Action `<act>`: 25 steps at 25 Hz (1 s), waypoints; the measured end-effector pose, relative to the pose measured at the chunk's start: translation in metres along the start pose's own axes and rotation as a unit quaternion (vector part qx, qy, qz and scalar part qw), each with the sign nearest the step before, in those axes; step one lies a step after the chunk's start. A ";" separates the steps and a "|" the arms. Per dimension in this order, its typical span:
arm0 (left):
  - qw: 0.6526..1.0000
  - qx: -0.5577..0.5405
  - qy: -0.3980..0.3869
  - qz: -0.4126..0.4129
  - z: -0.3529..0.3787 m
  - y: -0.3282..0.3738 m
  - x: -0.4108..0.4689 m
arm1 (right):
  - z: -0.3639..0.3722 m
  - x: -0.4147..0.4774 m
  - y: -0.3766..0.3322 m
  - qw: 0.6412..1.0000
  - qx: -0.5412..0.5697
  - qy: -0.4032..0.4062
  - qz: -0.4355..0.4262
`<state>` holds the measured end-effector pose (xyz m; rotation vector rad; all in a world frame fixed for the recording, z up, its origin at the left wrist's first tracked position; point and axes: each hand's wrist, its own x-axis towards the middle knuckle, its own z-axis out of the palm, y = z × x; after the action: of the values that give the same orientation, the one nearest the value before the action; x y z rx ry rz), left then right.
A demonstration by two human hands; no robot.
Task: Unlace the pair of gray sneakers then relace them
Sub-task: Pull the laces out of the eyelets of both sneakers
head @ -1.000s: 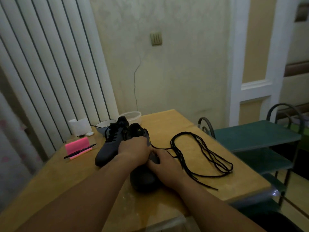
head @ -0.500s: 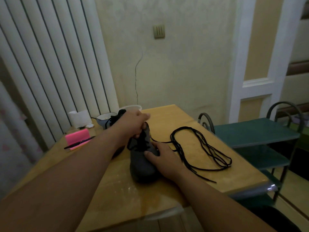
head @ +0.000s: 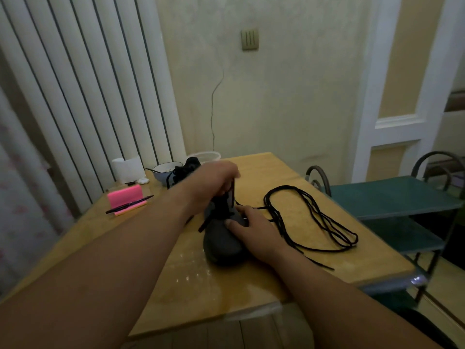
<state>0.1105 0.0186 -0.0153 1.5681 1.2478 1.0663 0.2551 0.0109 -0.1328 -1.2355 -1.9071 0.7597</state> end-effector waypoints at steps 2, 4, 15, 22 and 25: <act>0.992 -0.127 0.018 0.016 -0.011 0.008 -0.005 | 0.000 0.000 0.000 1.000 0.007 -0.005 0.002; 0.999 0.006 0.041 0.012 -0.018 0.006 -0.008 | 0.000 -0.001 0.000 1.000 0.005 -0.006 0.002; 0.771 0.632 -0.074 0.024 -0.005 -0.025 0.007 | 0.002 0.001 0.002 1.000 -0.011 0.000 0.004; 0.991 0.077 0.070 0.084 -0.018 0.002 -0.005 | 0.002 0.002 0.004 1.000 0.012 0.000 0.005; 0.983 -0.169 0.060 0.035 -0.028 0.014 -0.011 | 0.003 0.003 0.007 0.999 0.028 -0.002 0.017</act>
<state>0.0859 0.0089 0.0043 1.3102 1.0304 1.3575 0.2552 0.0158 -0.1397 -1.2362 -1.8589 0.8278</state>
